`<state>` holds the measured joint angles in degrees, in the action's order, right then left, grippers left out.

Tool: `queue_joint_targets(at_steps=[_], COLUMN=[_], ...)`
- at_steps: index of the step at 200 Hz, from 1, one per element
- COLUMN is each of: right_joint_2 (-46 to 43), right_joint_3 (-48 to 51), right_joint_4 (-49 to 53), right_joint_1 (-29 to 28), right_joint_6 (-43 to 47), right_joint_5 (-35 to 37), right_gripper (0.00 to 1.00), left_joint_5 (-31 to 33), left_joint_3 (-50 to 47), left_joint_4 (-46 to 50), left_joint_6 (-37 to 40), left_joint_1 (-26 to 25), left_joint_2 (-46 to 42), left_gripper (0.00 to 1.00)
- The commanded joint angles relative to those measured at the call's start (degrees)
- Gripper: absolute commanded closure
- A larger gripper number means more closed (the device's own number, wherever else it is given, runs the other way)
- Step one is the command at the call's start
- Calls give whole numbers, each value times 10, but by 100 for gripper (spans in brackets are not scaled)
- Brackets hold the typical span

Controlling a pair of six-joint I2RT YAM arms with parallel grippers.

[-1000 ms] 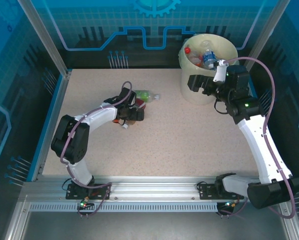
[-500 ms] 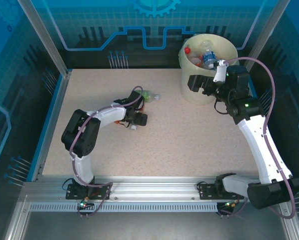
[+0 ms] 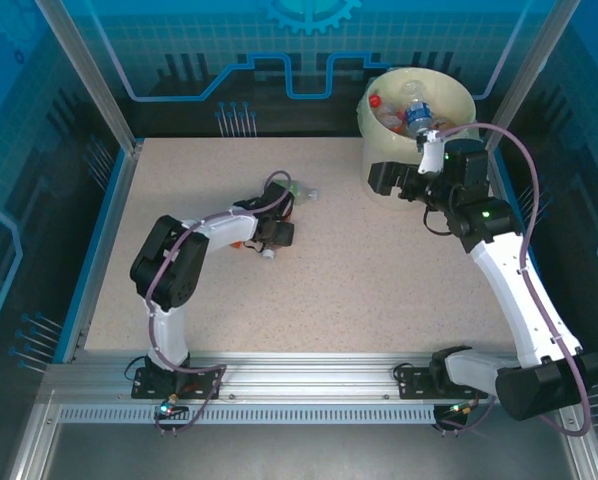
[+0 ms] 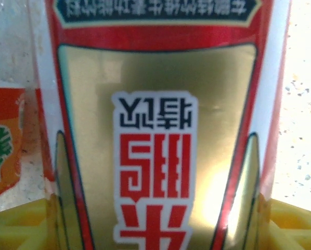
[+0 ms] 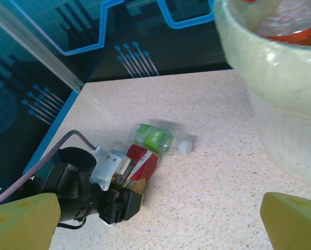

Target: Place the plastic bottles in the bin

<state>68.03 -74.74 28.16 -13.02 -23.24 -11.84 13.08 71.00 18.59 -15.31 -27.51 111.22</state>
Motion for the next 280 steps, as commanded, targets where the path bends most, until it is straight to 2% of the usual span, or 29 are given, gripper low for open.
queue_joint_targets(at_steps=[1,35,63,80,101,134,196,224,255,280], right_joint_2=[-8,-4,7,15,18,38,65,73,71,84], right_joint_3=[11,13,0,-8,-9,-25,-28,-30,-12,-25], right_joint_4=[-25,-38,-24,-16,-31,-43,-113,-117,-155,-160], right_joint_1=[-26,-58,-67,-67,-68,-71,-83,-87,-87,-90], right_joint_6=[24,40,19,10,-5,-4,-36,-18,23,22], right_joint_5=[-31,-27,13,11,-22,-116,-214,-229,-299,-327], right_gripper=[0,0,0,0,0,0,0,0,0,0], left_joint_5=[-24,-27,-45,-64,-126,-230,-442,-528,-610,-632], left_joint_3=[-31,-69,-104,-118,-135,-167,-193,-212,-236,-227], left_joint_4=[-40,-76,-116,-135,-171,-252,-395,-521,-782,-937], left_joint_6=[-8,1,15,19,18,4,-47,-130,-312,-437], left_joint_1=[-12,-36,-54,-61,-60,-61,-53,-35,1,13], left_joint_2=[-39,-108,-185,-229,-276,-332,-354,-344,-294,-228], left_gripper=[45,52,53,54,55,56,55,54,54,54])
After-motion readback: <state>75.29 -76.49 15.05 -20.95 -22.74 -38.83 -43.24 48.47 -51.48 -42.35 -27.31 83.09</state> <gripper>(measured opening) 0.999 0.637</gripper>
